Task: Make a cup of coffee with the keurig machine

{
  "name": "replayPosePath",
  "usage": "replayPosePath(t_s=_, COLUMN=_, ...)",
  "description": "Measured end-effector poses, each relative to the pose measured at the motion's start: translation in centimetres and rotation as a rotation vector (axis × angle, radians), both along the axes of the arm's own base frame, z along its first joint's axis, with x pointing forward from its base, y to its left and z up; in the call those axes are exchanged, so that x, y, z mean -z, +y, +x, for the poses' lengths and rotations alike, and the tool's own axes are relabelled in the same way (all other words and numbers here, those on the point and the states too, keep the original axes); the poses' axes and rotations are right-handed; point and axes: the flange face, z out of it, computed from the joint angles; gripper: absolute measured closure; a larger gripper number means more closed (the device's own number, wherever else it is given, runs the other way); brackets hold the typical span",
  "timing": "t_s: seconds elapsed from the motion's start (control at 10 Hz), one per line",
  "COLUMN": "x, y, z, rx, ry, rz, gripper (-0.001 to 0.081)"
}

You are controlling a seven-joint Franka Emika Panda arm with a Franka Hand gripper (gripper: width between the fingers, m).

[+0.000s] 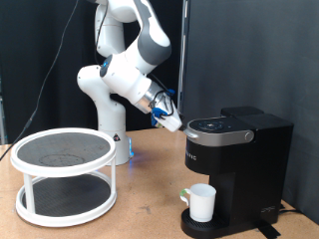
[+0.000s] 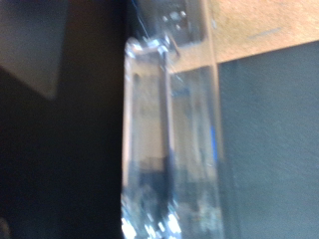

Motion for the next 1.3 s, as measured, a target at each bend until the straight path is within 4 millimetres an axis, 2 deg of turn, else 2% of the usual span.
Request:
replayPosePath(t_s=0.3, x=-3.9, y=0.4, z=-1.0, rx=-0.059, ry=-0.055, rz=0.002, gripper=0.0072)
replayPosePath(t_s=0.9, x=-12.6, y=-1.6, z=-1.6, rx=0.081, ry=-0.177, rz=0.110, gripper=0.0072)
replayPosePath(t_s=1.0, x=-13.3, y=-1.9, z=-1.8, rx=0.077, ry=-0.169, rz=0.134, gripper=0.0072)
replayPosePath(t_s=1.3, x=-13.7, y=-1.6, z=-1.2, rx=0.097, ry=-0.210, rz=0.071, gripper=0.0072)
